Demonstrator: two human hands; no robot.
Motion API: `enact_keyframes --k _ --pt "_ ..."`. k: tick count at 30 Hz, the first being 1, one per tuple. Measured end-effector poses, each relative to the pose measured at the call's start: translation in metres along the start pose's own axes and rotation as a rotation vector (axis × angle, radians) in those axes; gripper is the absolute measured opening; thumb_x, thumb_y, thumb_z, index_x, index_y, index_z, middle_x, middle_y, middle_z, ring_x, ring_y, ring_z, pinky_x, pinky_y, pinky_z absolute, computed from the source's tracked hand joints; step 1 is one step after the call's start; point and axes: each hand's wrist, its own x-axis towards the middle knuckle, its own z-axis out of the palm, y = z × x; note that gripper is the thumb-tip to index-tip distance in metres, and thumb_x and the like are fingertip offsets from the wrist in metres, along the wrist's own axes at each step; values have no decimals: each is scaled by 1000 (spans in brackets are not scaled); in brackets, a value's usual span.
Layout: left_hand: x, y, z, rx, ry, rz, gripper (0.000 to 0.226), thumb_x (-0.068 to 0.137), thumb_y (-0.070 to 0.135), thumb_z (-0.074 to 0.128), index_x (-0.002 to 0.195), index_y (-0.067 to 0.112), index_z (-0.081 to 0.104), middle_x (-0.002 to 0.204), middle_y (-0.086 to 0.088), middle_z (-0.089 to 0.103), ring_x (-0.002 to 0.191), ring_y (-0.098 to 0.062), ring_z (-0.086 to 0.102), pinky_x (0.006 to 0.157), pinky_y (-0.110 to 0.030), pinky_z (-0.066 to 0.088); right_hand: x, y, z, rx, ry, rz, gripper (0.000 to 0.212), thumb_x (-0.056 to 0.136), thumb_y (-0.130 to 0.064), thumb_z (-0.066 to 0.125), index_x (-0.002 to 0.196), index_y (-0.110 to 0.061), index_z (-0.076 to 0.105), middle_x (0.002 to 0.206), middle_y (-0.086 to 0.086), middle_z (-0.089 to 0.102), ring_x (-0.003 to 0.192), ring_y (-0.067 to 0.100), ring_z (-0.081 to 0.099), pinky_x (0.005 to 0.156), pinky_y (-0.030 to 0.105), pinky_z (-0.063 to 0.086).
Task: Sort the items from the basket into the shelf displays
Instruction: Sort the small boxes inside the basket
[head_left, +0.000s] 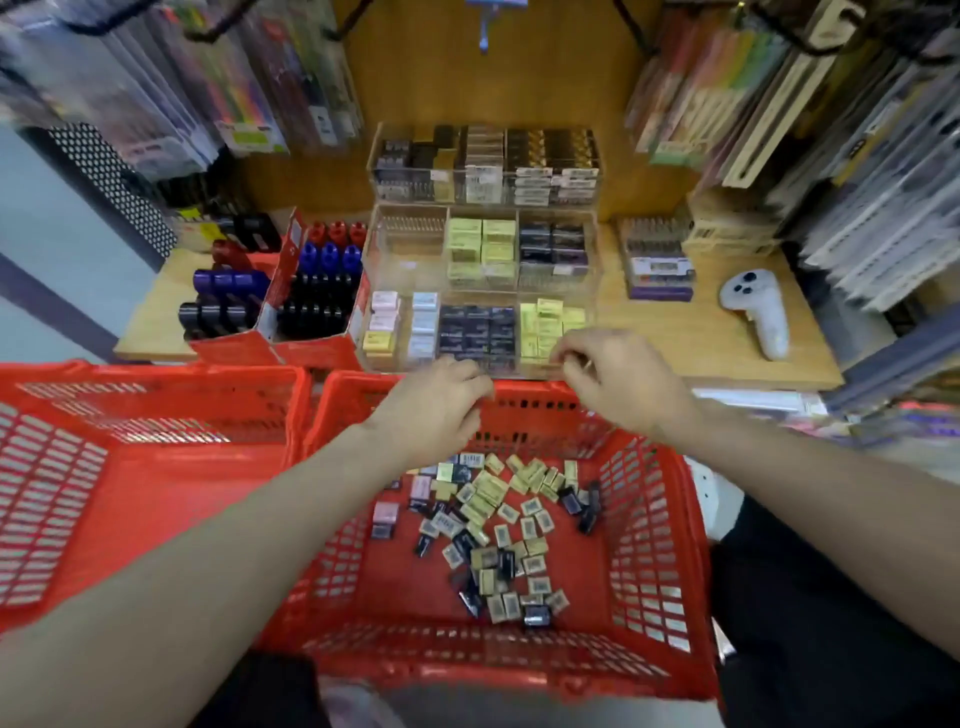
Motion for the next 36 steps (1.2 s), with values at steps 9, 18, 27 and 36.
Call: enact_keyframes --k 9,18,27,36 --pt "-52 -16 142 -482 -443 -493 27 94 9 53 118 14 65 117 -9 67 95 -23 63 84 -32 51 -94 25 134 221 -536 691 26 90 -15 63 116 -10 66 108 11 72 100 26 67 82 26 48" --pt "-59 -33 228 -512 -627 -546 32 85 10 72 116 19 64 119 -6 66 104 -21 63 90 -30 51 -113 -5 240 235 -718 613 62 87 -20 73 142 -16 44 147 11 39 127 25 49 99 26 42" --pt "-62 -20 260 -189 -497 -277 43 84 43 72 118 20 61 136 -2 42 122 -21 47 96 -36 49 -110 10 258 148 -690 450 53 87 -20 71 134 -12 48 137 5 41 121 20 48 95 24 37" --pt "-57 -18 230 -1079 -185 -816 19 89 5 69 84 17 55 103 -5 65 93 -17 66 71 -10 49 -107 22 216 470 -459 719 52 80 -32 81 125 -19 60 105 -10 65 85 3 63 68 9 47"
